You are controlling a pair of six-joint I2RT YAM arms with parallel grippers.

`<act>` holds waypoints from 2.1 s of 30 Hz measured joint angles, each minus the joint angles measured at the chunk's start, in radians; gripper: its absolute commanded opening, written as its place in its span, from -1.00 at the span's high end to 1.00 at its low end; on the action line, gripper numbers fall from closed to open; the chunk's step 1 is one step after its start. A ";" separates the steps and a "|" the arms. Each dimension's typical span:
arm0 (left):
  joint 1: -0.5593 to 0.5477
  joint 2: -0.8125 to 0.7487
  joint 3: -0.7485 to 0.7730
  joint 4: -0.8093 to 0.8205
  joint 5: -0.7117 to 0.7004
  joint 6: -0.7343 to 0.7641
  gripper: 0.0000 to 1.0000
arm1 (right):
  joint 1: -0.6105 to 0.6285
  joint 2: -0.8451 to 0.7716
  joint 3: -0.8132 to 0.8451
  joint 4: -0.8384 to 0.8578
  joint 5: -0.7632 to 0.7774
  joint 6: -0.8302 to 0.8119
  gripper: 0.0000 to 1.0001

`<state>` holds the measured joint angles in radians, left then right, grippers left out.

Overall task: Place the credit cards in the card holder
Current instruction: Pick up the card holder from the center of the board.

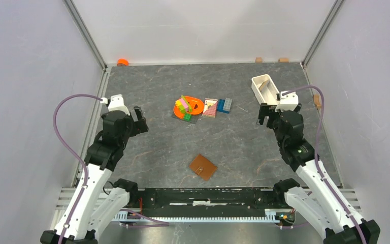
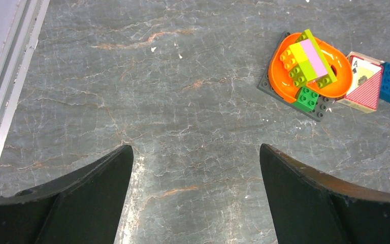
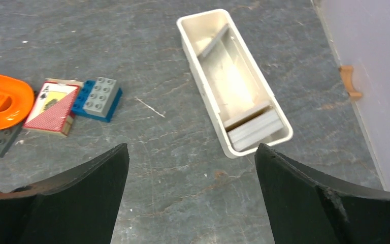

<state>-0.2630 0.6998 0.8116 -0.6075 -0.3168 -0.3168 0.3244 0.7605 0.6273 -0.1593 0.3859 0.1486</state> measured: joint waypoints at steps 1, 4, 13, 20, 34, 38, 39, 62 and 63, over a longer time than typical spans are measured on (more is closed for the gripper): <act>0.000 0.006 0.000 0.000 0.000 0.000 -1.00 | 0.000 -0.006 -0.003 0.008 -0.028 -0.009 -0.96; 0.000 0.028 0.000 -0.008 0.008 0.000 -1.00 | 0.000 -0.009 -0.005 0.017 -0.125 -0.025 -0.96; -0.015 0.048 -0.042 0.047 0.307 -0.049 -1.00 | 0.132 0.116 -0.050 0.046 -0.488 -0.003 -0.96; -0.177 0.082 -0.204 0.107 0.390 -0.190 -1.00 | 0.417 0.234 -0.139 0.034 -0.491 0.012 -0.95; -0.212 0.085 -0.063 0.066 0.542 -0.352 -1.00 | 0.716 0.443 -0.146 0.049 -0.402 0.079 -0.62; -0.215 0.067 -0.097 0.084 0.613 -0.436 -1.00 | 0.724 0.490 -0.140 0.072 -0.367 0.106 -0.49; -0.215 0.056 -0.119 0.088 0.615 -0.449 -1.00 | 0.725 0.504 -0.137 0.076 -0.361 0.114 -0.47; -0.363 0.135 -0.472 0.384 0.560 -0.650 -1.00 | 0.740 0.639 -0.055 0.154 -0.304 0.321 1.00; -0.363 0.127 -0.478 0.391 0.558 -0.650 -1.00 | 0.741 0.613 -0.077 0.167 -0.299 0.328 1.00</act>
<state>-0.6262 0.8272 0.3336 -0.2161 0.2409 -0.9672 1.0653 1.3731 0.5503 0.0078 0.0872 0.4767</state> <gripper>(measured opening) 0.994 0.013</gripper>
